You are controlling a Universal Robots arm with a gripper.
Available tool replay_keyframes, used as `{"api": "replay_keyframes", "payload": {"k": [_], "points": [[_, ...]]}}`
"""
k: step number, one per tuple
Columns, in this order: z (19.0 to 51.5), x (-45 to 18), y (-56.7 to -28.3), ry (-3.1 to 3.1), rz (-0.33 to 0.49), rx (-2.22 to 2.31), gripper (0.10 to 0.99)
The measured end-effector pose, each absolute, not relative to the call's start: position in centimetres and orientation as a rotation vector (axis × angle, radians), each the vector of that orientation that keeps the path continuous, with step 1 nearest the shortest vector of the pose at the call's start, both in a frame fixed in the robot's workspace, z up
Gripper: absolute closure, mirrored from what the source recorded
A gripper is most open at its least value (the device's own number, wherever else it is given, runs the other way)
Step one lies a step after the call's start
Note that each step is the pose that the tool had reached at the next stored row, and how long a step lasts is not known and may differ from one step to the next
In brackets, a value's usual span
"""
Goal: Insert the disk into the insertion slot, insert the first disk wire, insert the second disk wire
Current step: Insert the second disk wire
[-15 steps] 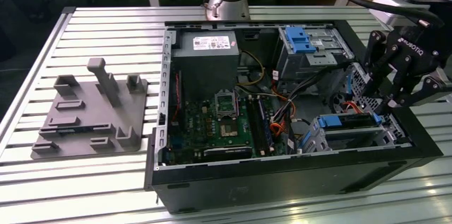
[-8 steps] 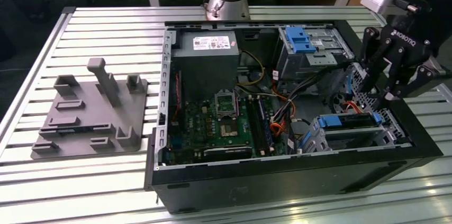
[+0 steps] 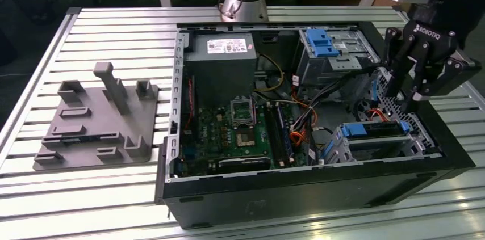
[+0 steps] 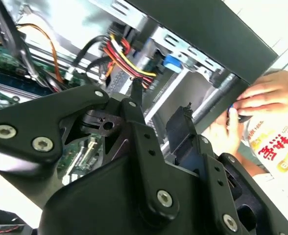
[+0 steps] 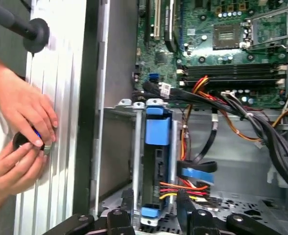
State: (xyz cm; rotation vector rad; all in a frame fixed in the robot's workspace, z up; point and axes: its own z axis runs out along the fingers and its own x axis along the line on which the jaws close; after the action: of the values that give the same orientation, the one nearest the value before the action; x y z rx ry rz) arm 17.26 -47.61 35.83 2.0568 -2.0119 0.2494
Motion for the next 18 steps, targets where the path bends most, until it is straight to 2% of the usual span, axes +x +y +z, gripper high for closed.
{"api": "replay_keyframes", "payload": {"k": [7,12,18], "points": [[35.8,17.2,-44.9,-2.003,0.266,2.046,0.612],[35.7,16.5,-44.8,-1.978,0.308,2.020,0.612],[35.4,15.3,-44.7,-1.972,0.318,2.014,0.612]]}}
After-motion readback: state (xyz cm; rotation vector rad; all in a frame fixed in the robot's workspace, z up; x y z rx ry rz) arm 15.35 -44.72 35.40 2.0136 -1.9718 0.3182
